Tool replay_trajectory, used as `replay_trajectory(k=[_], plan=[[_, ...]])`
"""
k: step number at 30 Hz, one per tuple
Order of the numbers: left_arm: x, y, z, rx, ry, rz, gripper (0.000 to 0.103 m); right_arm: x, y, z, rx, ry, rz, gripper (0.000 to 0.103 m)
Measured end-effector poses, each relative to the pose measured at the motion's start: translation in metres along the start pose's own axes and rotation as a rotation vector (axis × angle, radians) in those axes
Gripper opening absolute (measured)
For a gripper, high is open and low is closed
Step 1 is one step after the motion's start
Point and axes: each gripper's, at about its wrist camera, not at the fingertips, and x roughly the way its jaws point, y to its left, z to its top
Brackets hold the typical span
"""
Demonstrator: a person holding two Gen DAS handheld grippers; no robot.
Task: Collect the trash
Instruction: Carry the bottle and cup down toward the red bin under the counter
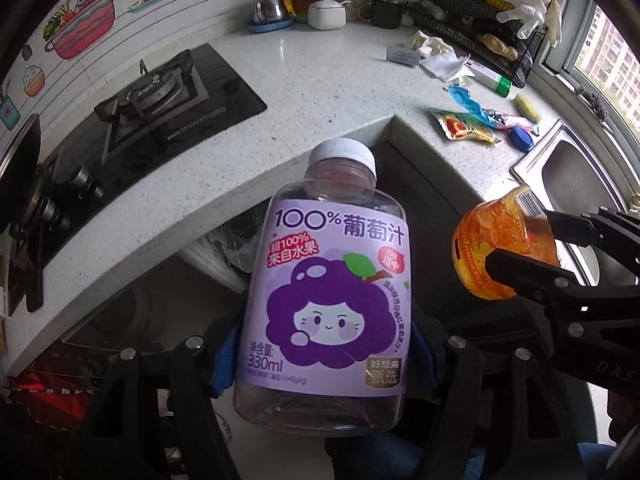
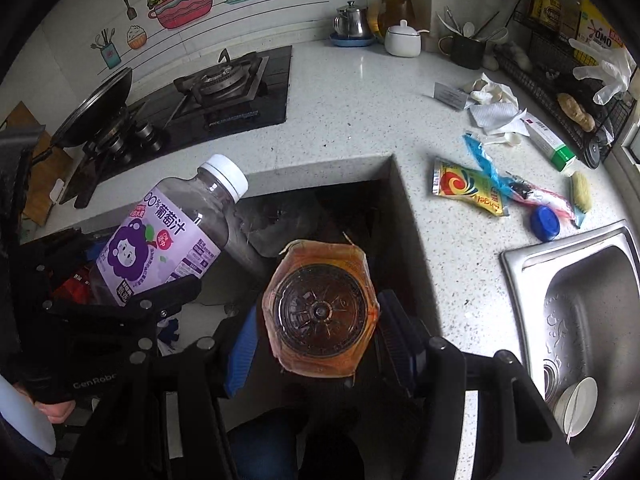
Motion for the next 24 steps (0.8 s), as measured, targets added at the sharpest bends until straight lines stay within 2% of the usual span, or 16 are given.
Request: replay_trajectory(k=[6, 12, 24], plan=[[0.045, 0.018, -0.026, 0.035, 0.037, -0.019, 0.067, 0.041, 0.017, -0.022, 0.065, 0.028, -0.030, 0.055], [0.108, 0.034, -0.052, 0.082, 0.127, -0.047, 0.067, 0.100, 0.020, -0.049, 0.133, 0.079, -0.065, 0.055], [0.270, 0.026, -0.084, 0.178, 0.233, -0.133, 0.067, 0.233, -0.015, -0.102, 0.252, 0.138, -0.122, 0.056]])
